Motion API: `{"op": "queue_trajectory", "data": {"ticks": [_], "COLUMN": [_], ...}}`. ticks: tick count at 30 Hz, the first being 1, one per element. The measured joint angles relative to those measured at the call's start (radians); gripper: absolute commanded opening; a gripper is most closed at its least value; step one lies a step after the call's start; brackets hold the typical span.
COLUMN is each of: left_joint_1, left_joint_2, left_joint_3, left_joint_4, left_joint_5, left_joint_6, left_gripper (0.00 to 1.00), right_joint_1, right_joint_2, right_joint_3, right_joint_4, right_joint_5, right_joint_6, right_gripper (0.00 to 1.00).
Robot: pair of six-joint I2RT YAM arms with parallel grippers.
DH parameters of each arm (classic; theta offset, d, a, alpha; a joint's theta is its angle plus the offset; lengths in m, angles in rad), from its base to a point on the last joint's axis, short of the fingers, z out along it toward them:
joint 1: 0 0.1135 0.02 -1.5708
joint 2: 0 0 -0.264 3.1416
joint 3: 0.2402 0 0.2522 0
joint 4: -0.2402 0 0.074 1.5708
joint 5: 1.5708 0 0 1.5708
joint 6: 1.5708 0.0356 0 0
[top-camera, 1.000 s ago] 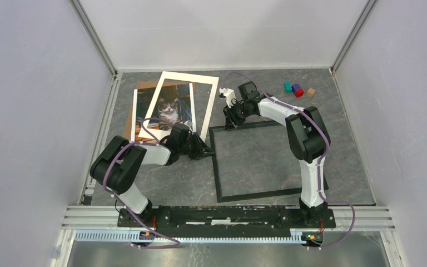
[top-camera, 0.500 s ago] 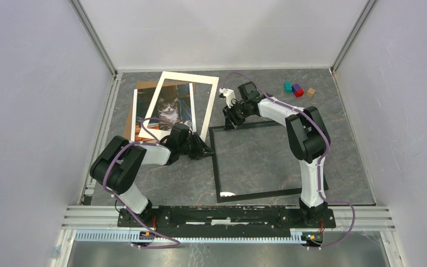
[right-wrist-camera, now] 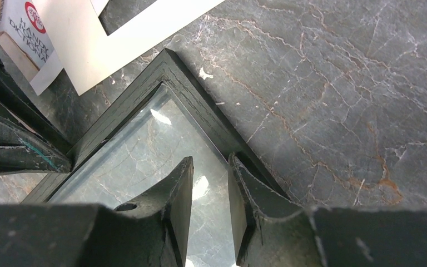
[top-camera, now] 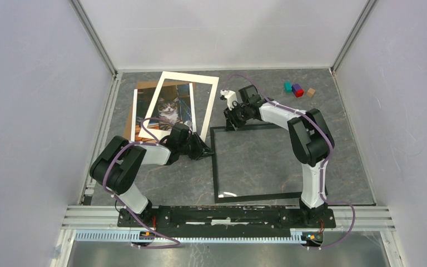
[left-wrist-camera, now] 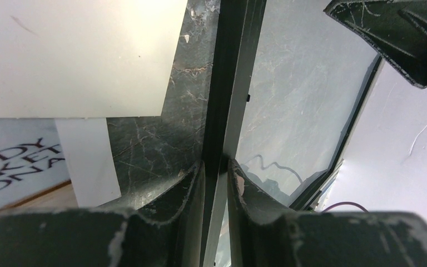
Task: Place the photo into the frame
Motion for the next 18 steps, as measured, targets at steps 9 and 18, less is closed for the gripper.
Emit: {"op": "queue_trajectory", "data": {"ticks": [9,18], "left_joint_1": [0.0,0.0], "left_joint_2": [-0.002,-0.002], "left_joint_3": [0.0,0.0], "left_joint_4": [-0.003,-0.003], "left_joint_5": [0.0,0.0], "left_joint_6": [0.0,0.0], "left_gripper": [0.26,0.26], "right_joint_1": [0.038,0.054], "right_joint_2": [-0.06,-0.047], "right_joint_3": [-0.107,-0.031], "right_joint_4": [0.125,0.011], "right_joint_5": [0.103,0.138], "right_joint_6": [0.03,0.033], "right_gripper": [0.33,0.45]}}
